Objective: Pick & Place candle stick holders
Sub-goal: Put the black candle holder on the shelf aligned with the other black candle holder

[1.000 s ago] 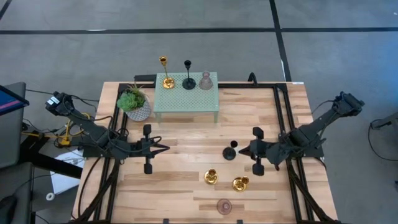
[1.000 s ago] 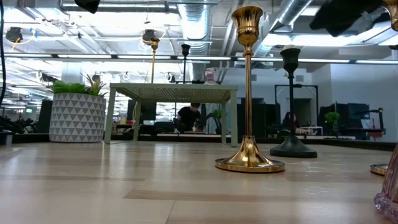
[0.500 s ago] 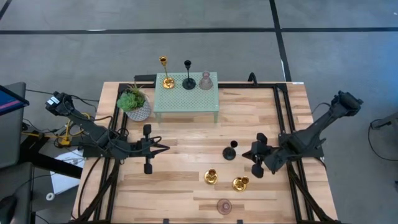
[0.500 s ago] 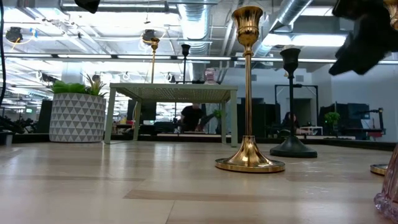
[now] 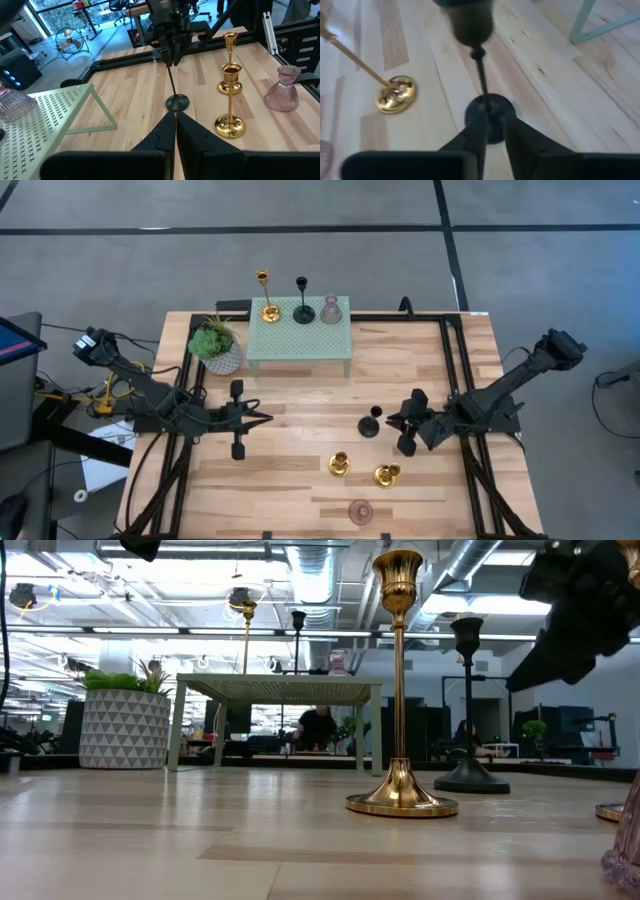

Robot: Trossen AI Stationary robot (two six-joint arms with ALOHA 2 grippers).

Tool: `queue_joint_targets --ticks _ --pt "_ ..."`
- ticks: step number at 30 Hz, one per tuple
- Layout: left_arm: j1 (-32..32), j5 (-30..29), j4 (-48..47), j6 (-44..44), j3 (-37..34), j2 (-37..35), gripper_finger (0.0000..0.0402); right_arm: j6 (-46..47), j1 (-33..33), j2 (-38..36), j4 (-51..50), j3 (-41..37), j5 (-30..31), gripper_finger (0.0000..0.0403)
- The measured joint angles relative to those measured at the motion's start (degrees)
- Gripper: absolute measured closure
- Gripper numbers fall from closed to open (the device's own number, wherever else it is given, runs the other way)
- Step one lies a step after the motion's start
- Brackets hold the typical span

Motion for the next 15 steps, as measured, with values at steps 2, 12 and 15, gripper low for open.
queue_joint_targets --ticks 2,12,15 --pt "0.0 0.0 0.0 0.0 0.0 0.0 0.0387 0.0 -0.2 0.0 1.8 -1.0 0.0 0.032" --pt "0.0 0.0 -0.1 0.0 0.0 0.0 0.0387 -0.2 -0.2 1.2 10.2 -5.3 -1.5 0.0252" --pt "0.0 0.0 -0.1 0.0 0.0 0.0 0.0387 -0.8 -0.5 3.7 13.8 -5.5 -1.4 0.0249"
